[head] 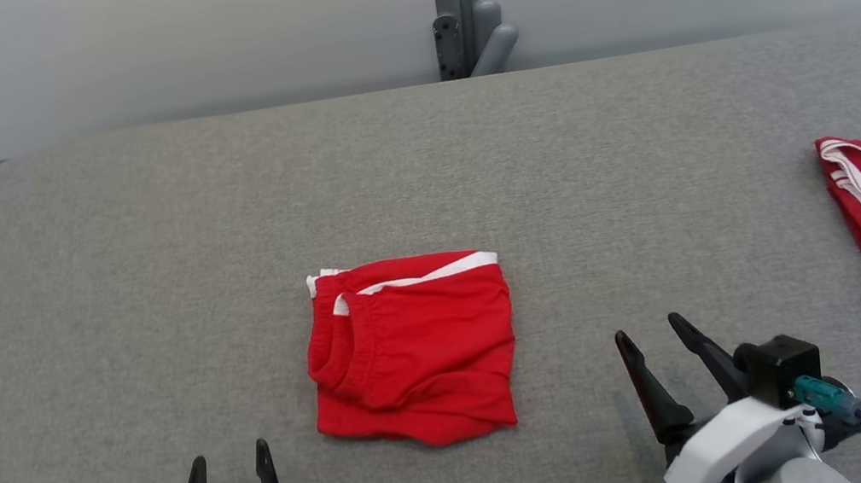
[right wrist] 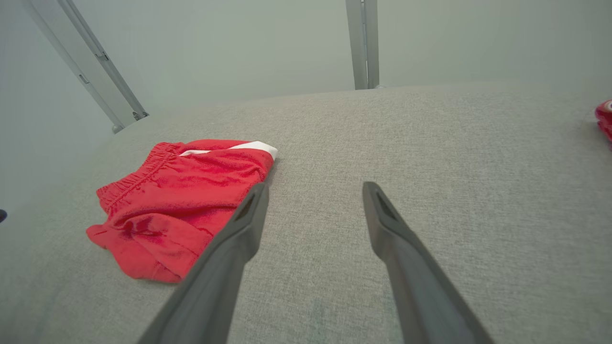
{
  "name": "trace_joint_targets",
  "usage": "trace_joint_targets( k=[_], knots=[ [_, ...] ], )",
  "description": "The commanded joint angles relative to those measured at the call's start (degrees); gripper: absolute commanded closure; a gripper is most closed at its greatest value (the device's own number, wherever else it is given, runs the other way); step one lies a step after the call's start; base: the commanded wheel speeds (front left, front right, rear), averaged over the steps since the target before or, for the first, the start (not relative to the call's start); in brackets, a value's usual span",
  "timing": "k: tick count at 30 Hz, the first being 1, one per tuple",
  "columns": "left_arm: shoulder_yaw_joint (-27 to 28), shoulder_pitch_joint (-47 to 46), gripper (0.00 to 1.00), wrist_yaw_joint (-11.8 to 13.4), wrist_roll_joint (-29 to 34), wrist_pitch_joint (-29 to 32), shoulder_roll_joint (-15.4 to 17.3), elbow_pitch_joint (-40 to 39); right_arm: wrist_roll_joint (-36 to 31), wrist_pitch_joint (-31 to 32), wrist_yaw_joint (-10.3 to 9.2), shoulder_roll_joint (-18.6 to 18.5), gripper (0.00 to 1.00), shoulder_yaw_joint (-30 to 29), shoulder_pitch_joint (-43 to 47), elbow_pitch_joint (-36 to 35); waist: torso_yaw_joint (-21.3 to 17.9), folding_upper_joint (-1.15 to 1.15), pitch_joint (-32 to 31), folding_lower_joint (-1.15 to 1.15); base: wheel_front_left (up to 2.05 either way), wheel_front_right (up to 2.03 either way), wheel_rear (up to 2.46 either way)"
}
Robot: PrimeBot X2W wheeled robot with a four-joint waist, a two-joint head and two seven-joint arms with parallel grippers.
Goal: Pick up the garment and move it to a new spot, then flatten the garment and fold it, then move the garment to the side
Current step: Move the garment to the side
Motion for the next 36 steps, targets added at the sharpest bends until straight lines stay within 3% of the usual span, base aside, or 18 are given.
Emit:
trace_joint_targets(
  k=[1,10,20,22,32,36],
  knots=[
    [-0.5,-1.4,0.0,0.3,-0.6,-0.1,0.2,-0.6,0.9,-0.1,-0.02,-0.2,0.0,0.8,-2.3,1.1,5.4,0.0,4.7,0.0,0.0,0.0,0.0],
    [-2.8,-3.6,0.0,1.0,-1.2,-0.1,0.2,-0.8,3.2,-0.1,-0.02,-0.2,0.0,3.8,-11.8,11.3,13.5,0.0,9.1,0.0,0.0,0.0,0.0],
    [-4.4,-4.0,0.0,1.8,-2.2,-0.1,0.2,-1.1,4.7,0.1,-0.02,-0.2,0.01,8.2,-17.8,25.4,15.2,0.0,9.8,0.0,0.0,0.0,0.0],
    [-4.8,-4.1,0.0,1.7,-2.3,-0.1,0.2,-1.0,5.4,0.2,-0.01,-0.1,0.99,9.4,-18.5,26.8,14.9,0.0,9.6,0.0,0.0,0.0,0.0],
    [-4.0,-2.5,0.0,1.0,-1.1,-0.1,0.2,-0.4,3.1,0.0,-0.06,-0.7,1.0,6.6,-16.9,24.2,9.6,0.0,5.7,0.0,0.0,0.0,0.0],
    [-3.6,-2.1,0.0,0.3,-0.6,-0.1,0.2,-0.3,1.5,0.0,-0.05,-0.8,1.0,5.0,-14.6,22.9,4.0,0.0,3.8,0.0,0.0,0.0,0.0]
  ],
)
